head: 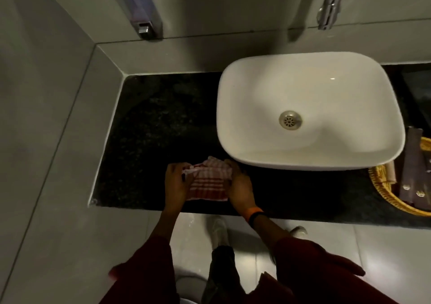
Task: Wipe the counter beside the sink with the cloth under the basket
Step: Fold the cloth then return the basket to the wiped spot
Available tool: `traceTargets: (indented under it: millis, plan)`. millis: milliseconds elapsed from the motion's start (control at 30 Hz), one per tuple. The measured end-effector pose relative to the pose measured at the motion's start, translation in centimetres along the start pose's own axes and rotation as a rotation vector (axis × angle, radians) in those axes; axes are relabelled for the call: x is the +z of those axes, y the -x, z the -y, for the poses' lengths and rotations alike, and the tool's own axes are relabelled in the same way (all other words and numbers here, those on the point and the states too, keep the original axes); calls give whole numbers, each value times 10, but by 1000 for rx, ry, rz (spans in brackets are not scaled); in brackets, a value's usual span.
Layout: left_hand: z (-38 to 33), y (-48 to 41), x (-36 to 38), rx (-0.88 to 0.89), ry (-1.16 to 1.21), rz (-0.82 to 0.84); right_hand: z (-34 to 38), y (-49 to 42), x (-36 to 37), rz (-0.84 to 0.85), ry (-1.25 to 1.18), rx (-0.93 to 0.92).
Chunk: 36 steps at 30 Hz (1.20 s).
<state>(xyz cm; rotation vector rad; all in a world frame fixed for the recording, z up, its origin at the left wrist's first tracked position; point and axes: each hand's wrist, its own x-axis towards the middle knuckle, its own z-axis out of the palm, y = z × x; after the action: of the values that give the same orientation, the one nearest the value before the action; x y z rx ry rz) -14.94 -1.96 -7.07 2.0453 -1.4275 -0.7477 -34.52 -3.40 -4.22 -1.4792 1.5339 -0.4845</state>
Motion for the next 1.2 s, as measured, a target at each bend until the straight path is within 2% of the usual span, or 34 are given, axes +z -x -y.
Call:
traceTargets:
  millis: [133,267,400,500,600,733,800,833,867,900,933,1000,1067,1200]
  plan:
    - [16,-35,-2,87,-243,-101,20,-20,34,-72,68,78]
    - [24,-68,-5,187,-463,-168,43,-54,55,-133,62,22]
    - [27,-116,-12,171,-487,-207,66,-114,58,-284,-341,87]
    - [30,-157,-17,168,-496,-165,80,-156,58,-260,-589,167]
    - [25,-192,-17,222,-510,-147,84,-189,62,-292,-713,169]
    - [20,-208,-18,216,-649,-172,90,-192,65,-295,-786,127]
    - [15,-196,-19,182,-679,-245,93,-164,66,-317,-654,19]
    - [-31,-164,8,251,-650,-262,68,-133,18,-333,-581,-25]
    - [-77,-129,35,307,-591,-280,38,-95,-30,-350,-394,-49]
    - [-78,-103,45,314,-528,-298,25,-68,-29,-330,-119,-116]
    - [-79,-74,51,296,-444,-273,12,-43,-24,-310,130,-160]
    - [-156,27,140,429,-242,-89,-82,48,-117,-342,430,-67]
    - [-148,82,156,428,-168,77,-114,87,-116,-367,501,-59]
    - [-135,122,170,473,-85,183,-148,108,-130,-428,549,-69]
